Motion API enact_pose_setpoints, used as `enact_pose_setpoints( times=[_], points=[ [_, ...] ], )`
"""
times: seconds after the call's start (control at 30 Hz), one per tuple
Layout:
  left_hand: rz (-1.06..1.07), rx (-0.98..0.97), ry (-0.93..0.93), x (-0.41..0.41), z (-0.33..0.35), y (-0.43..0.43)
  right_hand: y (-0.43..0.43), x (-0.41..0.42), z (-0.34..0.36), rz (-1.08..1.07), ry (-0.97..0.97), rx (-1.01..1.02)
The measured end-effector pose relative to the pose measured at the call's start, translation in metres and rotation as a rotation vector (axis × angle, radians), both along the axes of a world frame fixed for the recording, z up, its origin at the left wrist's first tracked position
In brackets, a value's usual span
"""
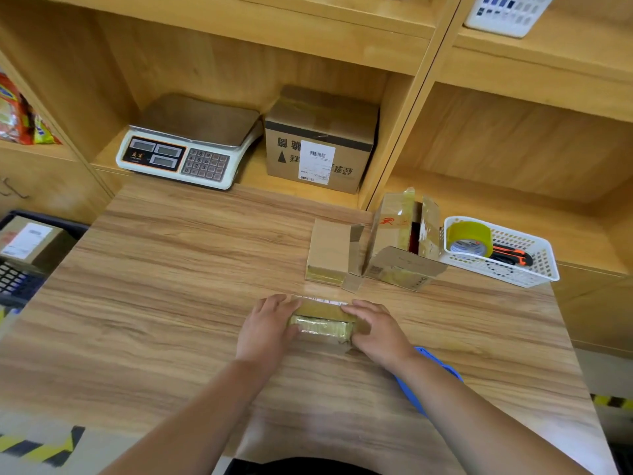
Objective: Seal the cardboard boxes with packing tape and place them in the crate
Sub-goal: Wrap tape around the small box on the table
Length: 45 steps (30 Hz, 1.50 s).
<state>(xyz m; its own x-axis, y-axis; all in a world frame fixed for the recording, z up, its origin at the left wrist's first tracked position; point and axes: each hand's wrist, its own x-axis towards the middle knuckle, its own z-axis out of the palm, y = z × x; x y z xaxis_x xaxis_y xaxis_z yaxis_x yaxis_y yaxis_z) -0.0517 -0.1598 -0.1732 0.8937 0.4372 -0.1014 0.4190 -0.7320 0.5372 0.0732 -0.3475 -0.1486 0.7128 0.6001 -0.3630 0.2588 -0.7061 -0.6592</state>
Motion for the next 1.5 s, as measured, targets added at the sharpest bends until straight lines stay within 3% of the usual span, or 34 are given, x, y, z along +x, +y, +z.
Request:
enact_pose_setpoints(
  times=[0.3, 0.7, 0.83, 0.93, 1.13, 1.23, 1.4, 1.5],
  points=[
    [0.053, -0.125, 0.002, 0.001, -0.006, 0.005, 0.003, 0.000, -0.009, -0.042, -0.039, 0.015],
    [0.046, -0.134, -0.005, 0.003, -0.004, 0.000, -0.005, -0.002, -0.013, -0.191, 0.248, 0.240],
    [0.024, -0.093, 0.005, 0.002, -0.002, -0.002, -0.024, -0.005, -0.011, -0.401, 0.156, 0.274],
    [0.019, -0.076, 0.000, 0.001, -0.001, -0.006, -0.052, -0.008, -0.010, -0.470, -0.085, 0.215],
    [0.026, 0.011, -0.066, 0.003, 0.007, -0.015, -0.113, -0.031, -0.016, -0.339, -0.464, -0.027],
    [0.040, 0.057, -0.064, 0.005, 0.013, -0.020, -0.131, -0.044, -0.023, -0.320, -0.498, -0.141],
    [0.007, 0.077, -0.074, 0.010, 0.024, -0.030, -0.138, -0.052, -0.027, -0.212, -0.492, -0.495],
    [-0.038, 0.068, -0.108, 0.017, 0.032, -0.037, -0.133, -0.054, -0.023, -0.154, -0.556, -0.564]
  ],
)
